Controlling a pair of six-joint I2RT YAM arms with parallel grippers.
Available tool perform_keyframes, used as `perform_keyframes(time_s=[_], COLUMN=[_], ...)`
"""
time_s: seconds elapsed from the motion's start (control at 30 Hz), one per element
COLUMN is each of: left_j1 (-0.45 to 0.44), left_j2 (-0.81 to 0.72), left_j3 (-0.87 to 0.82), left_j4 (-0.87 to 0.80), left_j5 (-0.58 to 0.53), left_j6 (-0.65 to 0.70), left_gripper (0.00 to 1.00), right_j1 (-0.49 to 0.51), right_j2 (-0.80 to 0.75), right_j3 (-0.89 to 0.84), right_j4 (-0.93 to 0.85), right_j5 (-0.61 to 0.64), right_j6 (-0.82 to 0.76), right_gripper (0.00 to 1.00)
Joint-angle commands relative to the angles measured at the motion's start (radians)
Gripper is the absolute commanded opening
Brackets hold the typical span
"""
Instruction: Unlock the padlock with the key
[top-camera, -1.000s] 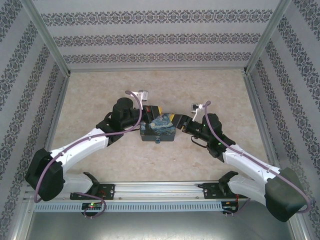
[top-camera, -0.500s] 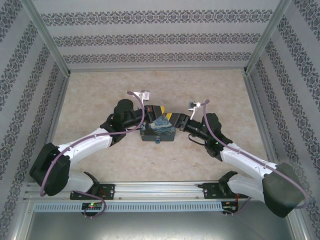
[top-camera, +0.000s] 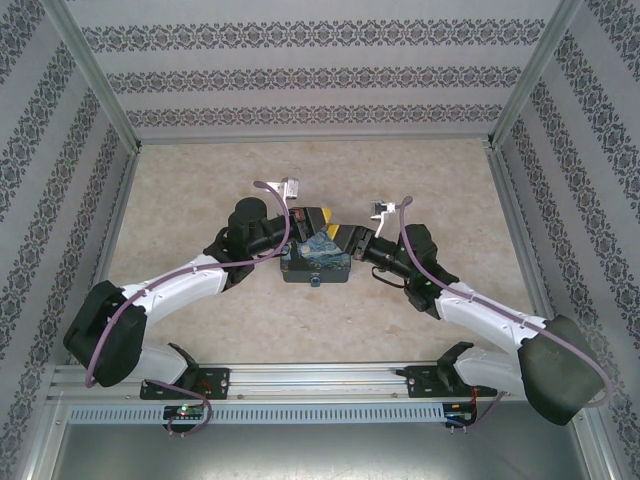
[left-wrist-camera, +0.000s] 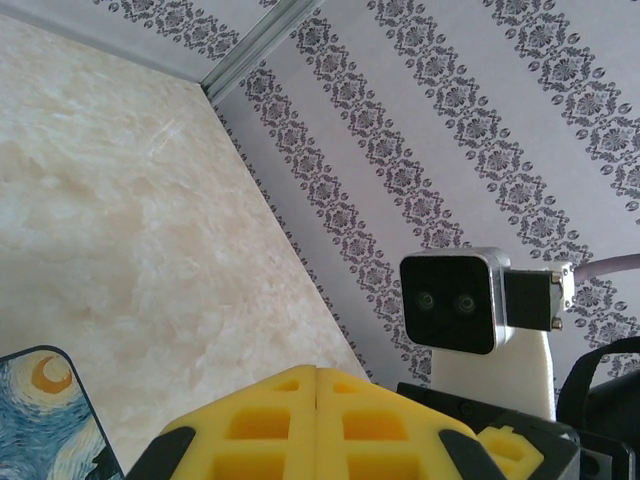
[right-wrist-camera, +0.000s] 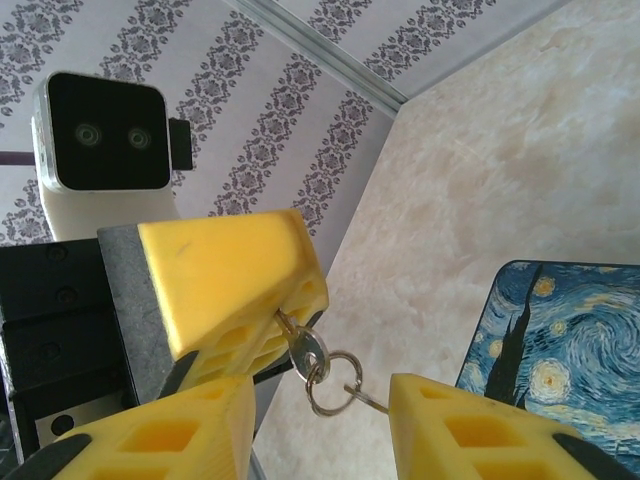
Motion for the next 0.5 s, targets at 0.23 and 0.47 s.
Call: perform_keyframes(time_s=[0.23, 0.47], left_j1=[0.008, 0.010], left_j2=[0.016, 0.026], left_j3=[-0.011, 0.003], left_j4=[0.063, 0.014], left_j5=[0.010, -0.014], left_j6=[-0.024, -0.062], left_gripper=[0.00, 0.00], right_j1=[0.017, 0.014], right_j2=[0.027, 0.021], right_j3=[0.045, 0.039], right_j4=[0.059, 0.030], right_j5=[-0.014, -0.009], right_j6=[0.006, -0.008], right_gripper=[0.24, 0.00])
